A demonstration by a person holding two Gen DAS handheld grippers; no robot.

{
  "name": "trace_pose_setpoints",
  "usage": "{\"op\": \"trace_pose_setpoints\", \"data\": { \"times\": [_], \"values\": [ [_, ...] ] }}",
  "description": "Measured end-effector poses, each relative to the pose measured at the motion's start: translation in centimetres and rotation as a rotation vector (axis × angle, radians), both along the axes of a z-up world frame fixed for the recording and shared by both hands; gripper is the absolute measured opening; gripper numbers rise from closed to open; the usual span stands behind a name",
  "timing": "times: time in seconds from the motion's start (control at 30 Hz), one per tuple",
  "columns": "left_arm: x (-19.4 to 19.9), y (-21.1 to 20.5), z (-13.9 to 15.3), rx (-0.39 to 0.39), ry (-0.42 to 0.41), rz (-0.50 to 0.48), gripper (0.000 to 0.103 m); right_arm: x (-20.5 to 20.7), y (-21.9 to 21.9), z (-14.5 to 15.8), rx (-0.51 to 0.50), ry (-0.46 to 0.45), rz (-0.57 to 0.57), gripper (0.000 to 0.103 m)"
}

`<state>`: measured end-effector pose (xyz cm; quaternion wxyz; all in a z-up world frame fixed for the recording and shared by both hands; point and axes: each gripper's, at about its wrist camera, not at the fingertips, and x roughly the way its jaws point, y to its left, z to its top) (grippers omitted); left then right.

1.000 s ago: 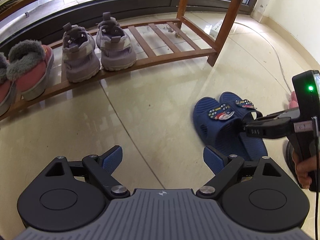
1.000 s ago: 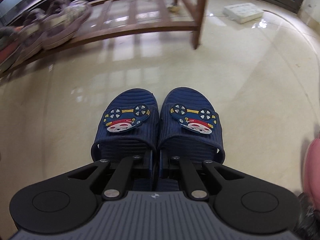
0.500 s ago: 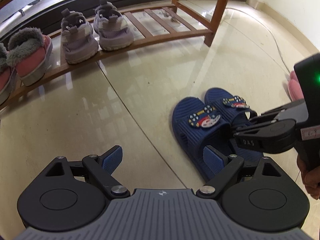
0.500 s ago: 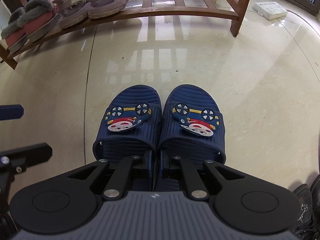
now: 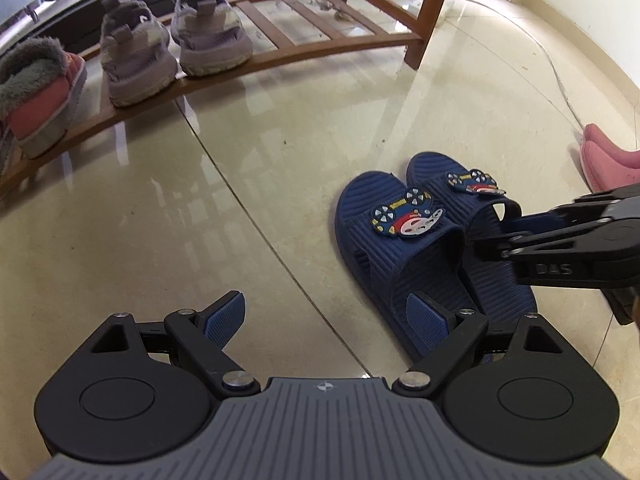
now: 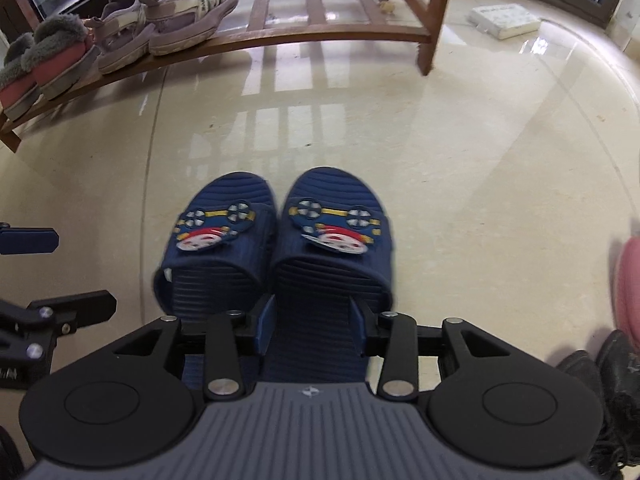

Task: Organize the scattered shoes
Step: 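Position both grippers over the heels of the navy blue slides, then close both grippers on the heels of the navy blue slides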

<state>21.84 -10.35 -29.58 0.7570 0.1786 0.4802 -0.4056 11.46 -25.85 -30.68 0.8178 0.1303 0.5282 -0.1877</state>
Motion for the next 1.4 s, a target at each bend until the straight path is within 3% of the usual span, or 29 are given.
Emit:
{"op": "trace_pose_setpoints", "data": {
  "times": [0.4,0.7,0.83,0.97,1.13,1.2,1.27,1.4],
  "values": [
    [-0.1,-1.8,-2.8,0.009,0.049,0.005,0.089,-1.2,-2.2,-1.4,0.007,-0.031,-0.036,0.045],
    [-0.3,-2.8,-3.6,0.0,0.049,0.004,0.088,-1.9,-2.0,-2.1,0.005,-0.028,-0.027,0.054],
    [-0.2,-3.1,-3.9,-0.009,0.045,0.009,0.079,-2.7,-2.5,-2.2,0.01,-0.021,-0.063,0.055],
    [-0.1,-3.4,-4.1,-0.018,0.041,0.014,0.058,-3.1,-3.0,-2.5,-0.007,-0.02,-0.057,0.057],
    [0.5,-3.4,-4.7,-0.049,0.089,0.029,0.047,-2.5,-4.2,-3.3,0.005,-0.037,-0.04,0.056],
    [0.8,-3.3,-4.8,-0.067,0.117,0.036,0.042,-2.2,-4.6,-3.6,0.018,-0.041,-0.04,0.053],
    [0.8,-3.3,-4.8,-0.082,0.133,0.035,0.026,-2.2,-5.0,-3.9,0.044,-0.049,-0.041,0.037],
    [1.0,-3.0,-4.8,-0.107,0.152,0.051,0.024,-2.4,-5.6,-4.0,0.102,-0.079,-0.043,0.018]
  ]
}}
